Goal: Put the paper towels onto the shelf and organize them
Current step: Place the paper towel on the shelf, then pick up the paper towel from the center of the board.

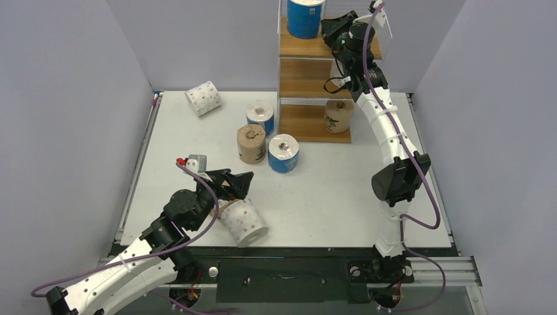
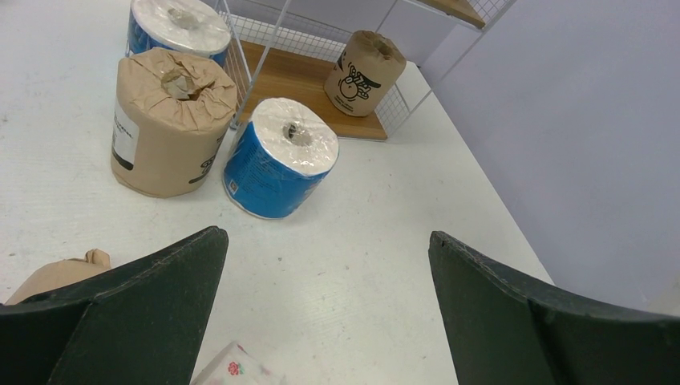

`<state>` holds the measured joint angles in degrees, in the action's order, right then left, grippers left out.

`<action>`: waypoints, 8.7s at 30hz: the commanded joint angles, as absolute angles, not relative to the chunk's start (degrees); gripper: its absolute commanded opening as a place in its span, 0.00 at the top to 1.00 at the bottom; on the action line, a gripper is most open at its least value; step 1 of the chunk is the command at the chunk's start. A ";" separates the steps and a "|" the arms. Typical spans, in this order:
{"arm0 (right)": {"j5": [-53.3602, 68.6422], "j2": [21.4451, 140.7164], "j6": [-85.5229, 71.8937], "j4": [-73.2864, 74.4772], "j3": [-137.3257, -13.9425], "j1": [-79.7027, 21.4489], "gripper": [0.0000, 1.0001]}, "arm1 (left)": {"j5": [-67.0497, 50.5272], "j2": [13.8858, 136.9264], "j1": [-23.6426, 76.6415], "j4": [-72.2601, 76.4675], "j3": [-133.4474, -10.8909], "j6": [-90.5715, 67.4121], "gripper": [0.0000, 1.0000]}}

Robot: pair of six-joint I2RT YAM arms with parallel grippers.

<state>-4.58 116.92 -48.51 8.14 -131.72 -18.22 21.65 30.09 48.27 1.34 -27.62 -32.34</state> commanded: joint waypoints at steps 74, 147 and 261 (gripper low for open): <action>0.84 121.26 -62.08 -1.80 -134.26 -17.99 0.85 | 21.53 30.46 47.99 3.33 -28.10 -31.56 0.04; 2.62 93.84 -45.61 5.93 -66.54 -30.56 0.12 | 26.19 40.30 41.14 -8.76 -29.81 -48.35 0.04; -2.91 73.93 -42.76 19.49 -43.09 -27.94 0.54 | 18.02 46.87 41.16 -1.54 -30.62 -52.06 0.04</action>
